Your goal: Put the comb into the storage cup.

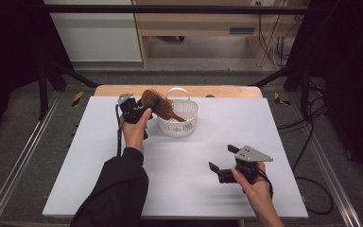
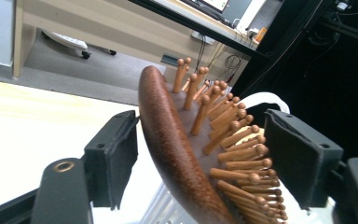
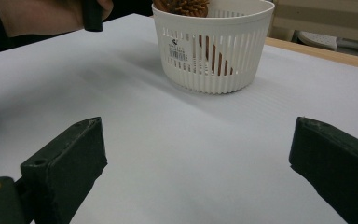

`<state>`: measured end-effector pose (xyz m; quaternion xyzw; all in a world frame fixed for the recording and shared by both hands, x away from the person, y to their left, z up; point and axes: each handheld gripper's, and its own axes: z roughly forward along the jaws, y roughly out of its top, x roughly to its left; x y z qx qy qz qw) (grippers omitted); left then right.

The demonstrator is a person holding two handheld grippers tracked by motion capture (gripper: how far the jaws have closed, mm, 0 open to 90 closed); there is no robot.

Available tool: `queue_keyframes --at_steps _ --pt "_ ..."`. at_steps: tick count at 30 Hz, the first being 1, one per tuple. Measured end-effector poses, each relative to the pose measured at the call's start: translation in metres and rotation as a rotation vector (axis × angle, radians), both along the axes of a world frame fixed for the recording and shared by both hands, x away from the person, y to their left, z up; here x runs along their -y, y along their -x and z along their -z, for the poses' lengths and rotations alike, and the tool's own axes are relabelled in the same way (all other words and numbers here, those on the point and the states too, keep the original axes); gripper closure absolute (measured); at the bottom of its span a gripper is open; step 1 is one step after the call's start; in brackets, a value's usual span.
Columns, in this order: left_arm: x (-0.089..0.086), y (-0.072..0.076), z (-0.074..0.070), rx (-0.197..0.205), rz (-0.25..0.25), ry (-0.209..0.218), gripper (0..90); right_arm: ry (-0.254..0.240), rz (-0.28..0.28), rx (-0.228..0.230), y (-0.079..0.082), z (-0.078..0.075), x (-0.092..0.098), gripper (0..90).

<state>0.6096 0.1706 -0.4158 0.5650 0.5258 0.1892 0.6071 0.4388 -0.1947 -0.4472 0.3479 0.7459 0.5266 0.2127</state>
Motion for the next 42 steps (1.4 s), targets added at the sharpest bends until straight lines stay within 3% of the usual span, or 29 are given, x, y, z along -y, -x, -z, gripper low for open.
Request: queue_keyframes --at_steps 12,20,31,35,38,42 --pt "-0.001 0.003 0.004 -0.008 0.012 0.020 6.0 -0.001 0.000 -0.001 0.000 0.000 0.000 4.2" --pt "-0.001 0.007 0.003 -0.002 0.013 0.031 5.4 0.006 -0.001 -0.001 0.000 0.000 -0.001 4.2" --pt "-0.006 0.013 0.002 0.003 0.005 0.014 4.4 0.010 0.001 0.001 0.000 0.001 -0.001 4.1" --pt "-0.004 0.019 -0.002 0.021 0.015 -0.008 4.3 0.007 0.000 0.000 0.000 0.001 -0.001 4.1" --pt "-0.002 0.021 -0.003 0.041 0.026 -0.066 5.2 0.001 -0.002 0.006 -0.001 0.000 -0.001 4.1" --pt "0.000 0.023 -0.005 0.029 0.020 -0.064 4.8 -0.009 0.005 0.004 0.000 0.000 0.001 4.1"
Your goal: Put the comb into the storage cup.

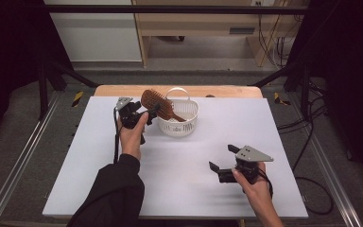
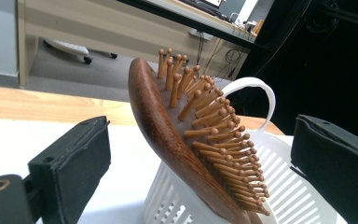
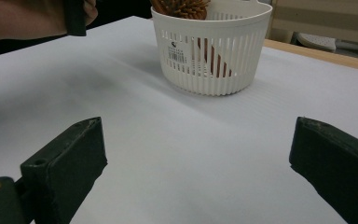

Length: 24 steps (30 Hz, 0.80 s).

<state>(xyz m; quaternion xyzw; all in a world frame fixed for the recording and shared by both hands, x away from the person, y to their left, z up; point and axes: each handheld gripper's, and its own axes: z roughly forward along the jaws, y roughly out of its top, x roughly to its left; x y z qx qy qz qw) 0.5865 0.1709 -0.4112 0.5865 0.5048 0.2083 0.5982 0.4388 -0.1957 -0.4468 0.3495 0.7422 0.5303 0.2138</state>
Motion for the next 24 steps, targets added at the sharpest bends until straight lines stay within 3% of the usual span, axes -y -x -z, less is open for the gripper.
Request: queue_keyframes --at_steps 4,6,10,15,17,24 --pt "0.002 0.004 0.000 0.003 0.003 -0.029 3.6 -0.007 0.000 -0.001 -0.001 0.000 0.001 4.1" --pt "0.004 0.007 0.002 -0.029 -0.012 -0.050 4.6 -0.003 -0.002 0.004 -0.001 -0.002 0.001 4.2" --pt "0.004 0.013 0.002 -0.017 -0.004 -0.058 4.5 -0.003 0.003 0.007 -0.001 -0.002 0.004 4.0" --pt "0.003 0.020 -0.005 -0.006 -0.042 -0.128 3.9 0.004 0.005 0.006 -0.001 -0.001 0.002 4.1" --pt "0.001 0.023 -0.007 -0.006 -0.052 -0.131 3.7 0.004 0.006 0.008 -0.001 -0.001 0.003 4.1" --pt "-0.002 0.036 -0.007 -0.029 -0.028 -0.190 4.2 0.015 0.013 0.005 -0.002 -0.001 0.002 4.1"
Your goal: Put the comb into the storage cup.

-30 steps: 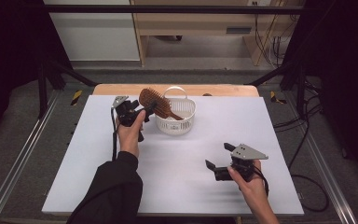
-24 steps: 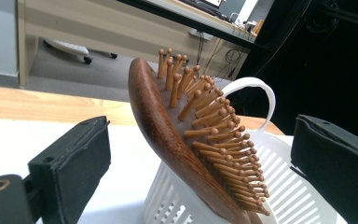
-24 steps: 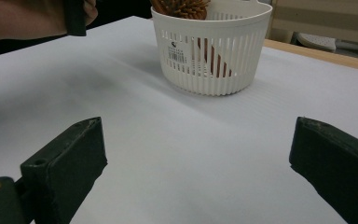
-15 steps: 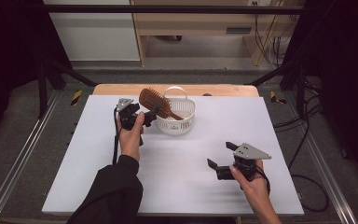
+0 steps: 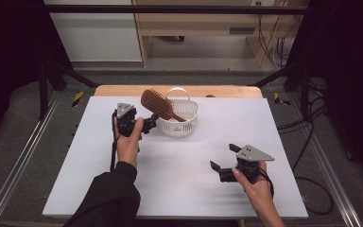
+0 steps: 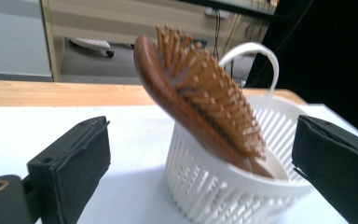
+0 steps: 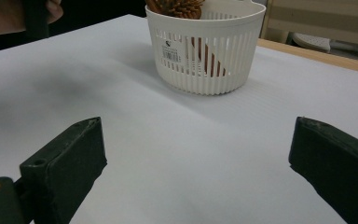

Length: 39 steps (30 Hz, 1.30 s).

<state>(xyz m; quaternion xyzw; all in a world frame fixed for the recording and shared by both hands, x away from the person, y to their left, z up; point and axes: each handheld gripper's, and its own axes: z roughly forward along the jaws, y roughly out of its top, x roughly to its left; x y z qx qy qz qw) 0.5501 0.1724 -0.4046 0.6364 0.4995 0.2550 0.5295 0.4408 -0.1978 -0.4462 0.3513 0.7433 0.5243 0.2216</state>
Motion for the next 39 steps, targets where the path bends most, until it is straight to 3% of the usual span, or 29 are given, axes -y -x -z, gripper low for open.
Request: queue_keyframes --at_steps 13,18,23,26,32,36,39 --pt "-0.026 0.029 -0.009 0.024 0.001 -0.002 4.2 0.023 0.015 0.001 0.000 0.001 -0.004 4.2" --pt "-0.041 0.038 -0.024 0.042 -0.013 0.015 4.0 0.021 0.021 0.003 0.001 0.001 -0.003 4.1" --pt "-0.046 0.044 -0.037 0.064 0.002 -0.012 3.7 0.017 0.023 0.004 0.000 0.001 -0.002 4.1" --pt "-0.047 0.047 -0.042 0.064 0.015 -0.023 3.6 0.017 0.024 0.004 -0.001 0.001 -0.002 4.1" --pt "-0.050 0.051 -0.050 0.054 0.031 -0.006 3.5 0.019 0.030 0.006 0.000 0.000 -0.001 4.0" --pt "-0.052 0.056 -0.054 0.036 0.037 -0.029 4.0 0.004 0.044 0.005 -0.001 -0.001 0.003 4.0" --pt "-0.056 0.064 -0.056 0.039 0.036 -0.072 4.5 -0.023 0.057 0.008 0.001 -0.003 0.009 4.3"
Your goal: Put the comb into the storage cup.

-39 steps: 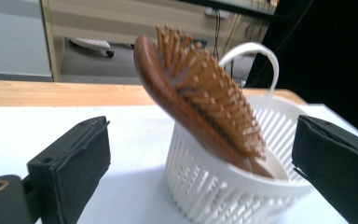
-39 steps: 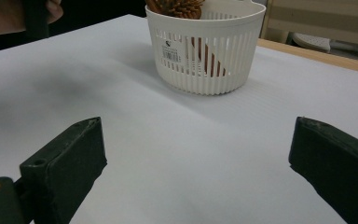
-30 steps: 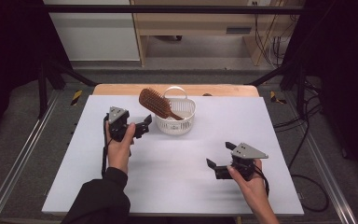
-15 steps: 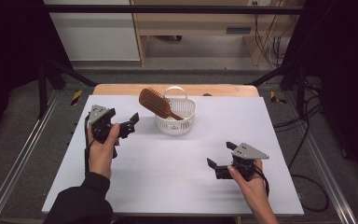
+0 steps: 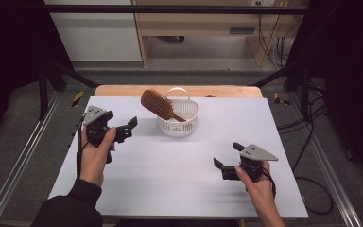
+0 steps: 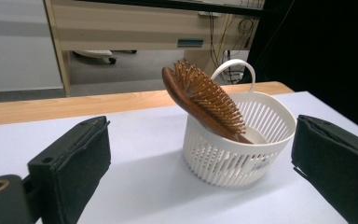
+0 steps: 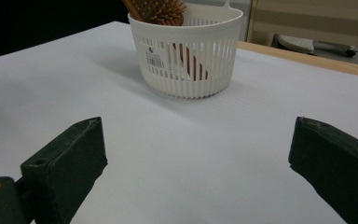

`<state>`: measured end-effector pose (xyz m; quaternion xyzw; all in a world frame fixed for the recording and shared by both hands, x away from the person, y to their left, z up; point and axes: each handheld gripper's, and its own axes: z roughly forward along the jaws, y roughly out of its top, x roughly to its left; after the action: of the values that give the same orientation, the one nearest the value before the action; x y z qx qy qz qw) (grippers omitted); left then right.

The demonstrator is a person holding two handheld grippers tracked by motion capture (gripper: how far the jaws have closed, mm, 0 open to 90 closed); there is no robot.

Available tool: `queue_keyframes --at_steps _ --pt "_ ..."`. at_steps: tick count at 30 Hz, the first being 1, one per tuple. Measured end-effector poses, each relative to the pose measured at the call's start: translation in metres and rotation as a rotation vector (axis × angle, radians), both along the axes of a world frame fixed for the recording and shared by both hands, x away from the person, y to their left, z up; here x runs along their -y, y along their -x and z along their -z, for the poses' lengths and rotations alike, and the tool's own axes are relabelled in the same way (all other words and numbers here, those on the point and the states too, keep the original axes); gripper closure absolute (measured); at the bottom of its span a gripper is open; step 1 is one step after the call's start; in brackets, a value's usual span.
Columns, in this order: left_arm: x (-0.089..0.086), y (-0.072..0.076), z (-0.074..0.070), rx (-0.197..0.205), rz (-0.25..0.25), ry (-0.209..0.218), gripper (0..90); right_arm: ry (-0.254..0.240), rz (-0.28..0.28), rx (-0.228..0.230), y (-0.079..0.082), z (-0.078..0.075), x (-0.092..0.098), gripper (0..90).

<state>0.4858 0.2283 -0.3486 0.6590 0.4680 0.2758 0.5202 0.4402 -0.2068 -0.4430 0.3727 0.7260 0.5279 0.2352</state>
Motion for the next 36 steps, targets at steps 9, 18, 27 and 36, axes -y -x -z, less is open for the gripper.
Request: queue_keyframes --at_steps 9,18,27,36 --pt "-0.022 0.020 0.022 0.020 -0.033 -0.075 5.1 -0.099 0.089 0.067 0.004 -0.011 0.022 4.2" --pt "-0.052 0.041 0.047 0.085 -0.018 -0.091 5.2 -0.064 0.157 0.072 0.015 -0.008 0.050 3.3" --pt "-0.082 0.065 0.064 0.157 -0.053 -0.033 5.0 -0.072 0.179 0.126 0.022 0.001 0.063 3.4" --pt "-0.081 0.084 0.079 0.179 0.028 -0.047 4.7 -0.058 0.137 0.158 0.022 0.004 0.062 3.1"
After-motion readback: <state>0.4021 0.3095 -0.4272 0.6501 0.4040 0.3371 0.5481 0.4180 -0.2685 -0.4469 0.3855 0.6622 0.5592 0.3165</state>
